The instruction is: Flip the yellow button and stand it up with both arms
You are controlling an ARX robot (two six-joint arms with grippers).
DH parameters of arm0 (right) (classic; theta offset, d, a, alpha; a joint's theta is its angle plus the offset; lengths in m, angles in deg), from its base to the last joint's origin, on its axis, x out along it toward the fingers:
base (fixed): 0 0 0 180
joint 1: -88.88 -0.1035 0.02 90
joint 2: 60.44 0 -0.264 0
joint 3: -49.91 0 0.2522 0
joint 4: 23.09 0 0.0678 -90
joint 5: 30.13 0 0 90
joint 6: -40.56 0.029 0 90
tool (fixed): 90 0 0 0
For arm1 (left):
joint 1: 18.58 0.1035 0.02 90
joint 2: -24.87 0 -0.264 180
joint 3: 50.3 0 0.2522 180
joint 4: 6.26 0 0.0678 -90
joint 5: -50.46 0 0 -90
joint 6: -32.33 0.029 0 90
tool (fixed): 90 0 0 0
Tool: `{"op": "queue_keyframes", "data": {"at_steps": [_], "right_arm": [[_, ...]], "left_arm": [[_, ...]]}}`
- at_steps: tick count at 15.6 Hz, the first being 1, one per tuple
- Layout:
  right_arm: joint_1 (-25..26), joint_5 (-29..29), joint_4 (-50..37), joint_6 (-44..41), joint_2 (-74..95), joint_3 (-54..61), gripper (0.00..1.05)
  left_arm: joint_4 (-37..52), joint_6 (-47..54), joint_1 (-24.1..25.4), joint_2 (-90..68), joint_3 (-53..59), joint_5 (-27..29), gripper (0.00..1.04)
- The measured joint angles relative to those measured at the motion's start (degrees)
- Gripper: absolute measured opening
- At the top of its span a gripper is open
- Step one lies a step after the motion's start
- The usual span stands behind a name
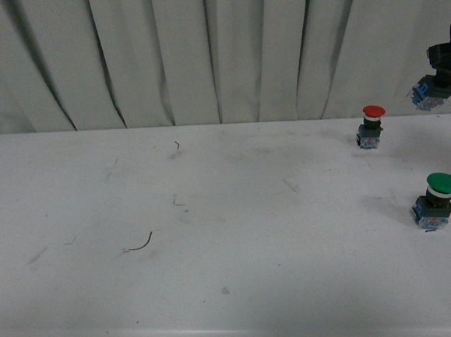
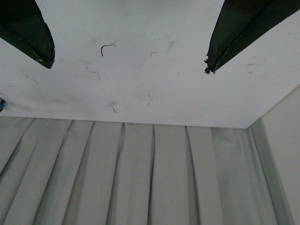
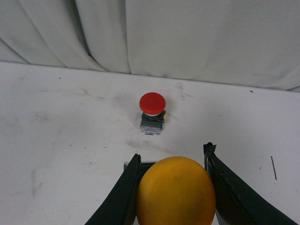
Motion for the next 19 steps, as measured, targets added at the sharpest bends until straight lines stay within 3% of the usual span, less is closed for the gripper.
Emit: {"op": "queue_keyframes", "data": {"at_steps": [5,11,19], "right_arm": [[-1.11,3.61,11.43,-7.21,10.93,-13.84,0.36],[-2.54,5.38,14.82,-11.15,18.58,-18.86,0.36],[-5.18,10.4,17.38,-7.28,22.56,-20.98,0.36]], "left_arm": [[0.0,0.0,0.0,0.0,0.0,0.0,0.98],[0.0,0.0,0.0,0.0,0.0,0.0,0.98],[0.0,0.0,0.0,0.0,0.0,0.0,0.98]]}}
